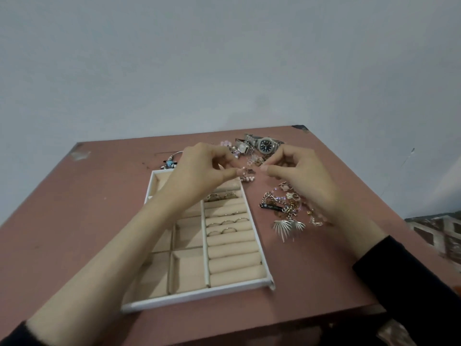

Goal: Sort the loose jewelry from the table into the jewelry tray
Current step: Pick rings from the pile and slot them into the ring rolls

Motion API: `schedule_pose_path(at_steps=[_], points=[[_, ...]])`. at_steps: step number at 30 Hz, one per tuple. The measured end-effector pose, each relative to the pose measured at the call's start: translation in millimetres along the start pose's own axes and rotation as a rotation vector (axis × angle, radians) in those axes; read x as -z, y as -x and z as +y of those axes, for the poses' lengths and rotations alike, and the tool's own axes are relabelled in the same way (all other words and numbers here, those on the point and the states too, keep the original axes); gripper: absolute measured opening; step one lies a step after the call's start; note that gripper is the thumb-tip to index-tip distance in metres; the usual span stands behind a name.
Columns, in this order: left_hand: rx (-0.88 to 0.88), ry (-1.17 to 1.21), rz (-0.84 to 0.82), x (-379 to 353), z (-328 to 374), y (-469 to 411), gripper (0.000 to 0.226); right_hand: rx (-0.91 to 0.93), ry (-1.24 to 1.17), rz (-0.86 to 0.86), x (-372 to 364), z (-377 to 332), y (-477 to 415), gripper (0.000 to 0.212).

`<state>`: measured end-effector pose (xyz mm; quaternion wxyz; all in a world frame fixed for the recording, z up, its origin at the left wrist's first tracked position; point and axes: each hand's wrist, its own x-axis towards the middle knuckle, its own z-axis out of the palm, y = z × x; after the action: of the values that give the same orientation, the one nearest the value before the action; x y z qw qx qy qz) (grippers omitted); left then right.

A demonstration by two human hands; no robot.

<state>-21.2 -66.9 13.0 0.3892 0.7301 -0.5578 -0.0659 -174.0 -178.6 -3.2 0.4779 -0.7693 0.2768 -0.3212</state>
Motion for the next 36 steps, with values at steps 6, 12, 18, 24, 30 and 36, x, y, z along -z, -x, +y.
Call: schedule_pose_path(at_steps=[6, 12, 18, 24, 30, 36], points=[[0.024, 0.095, 0.050, 11.5, -13.0, 35.8, 0.006, 0.104, -0.021, -0.287, -21.5, -7.0, 28.5, 0.024], [0.043, 0.206, 0.105, 8.7, -18.8, 45.8, 0.005, 0.178, 0.093, -0.380, -20.1, -4.1, 36.7, 0.021], [0.042, 0.252, 0.104, 10.1, -22.1, 45.4, 0.006, 0.243, 0.132, -0.444, -21.7, -4.9, 39.1, 0.014], [0.042, 0.251, 0.088, 8.7, -23.3, 46.4, 0.005, 0.251, 0.164, -0.476, -20.4, -5.3, 37.7, 0.008], [0.043, 0.252, 0.087, 8.8, -24.1, 46.3, 0.005, 0.219, 0.165, -0.491, -19.1, -4.8, 38.0, 0.008], [0.042, 0.255, 0.078, 8.7, -24.5, 46.3, 0.005, 0.188, 0.182, -0.506, -20.1, -6.2, 38.2, 0.014]])
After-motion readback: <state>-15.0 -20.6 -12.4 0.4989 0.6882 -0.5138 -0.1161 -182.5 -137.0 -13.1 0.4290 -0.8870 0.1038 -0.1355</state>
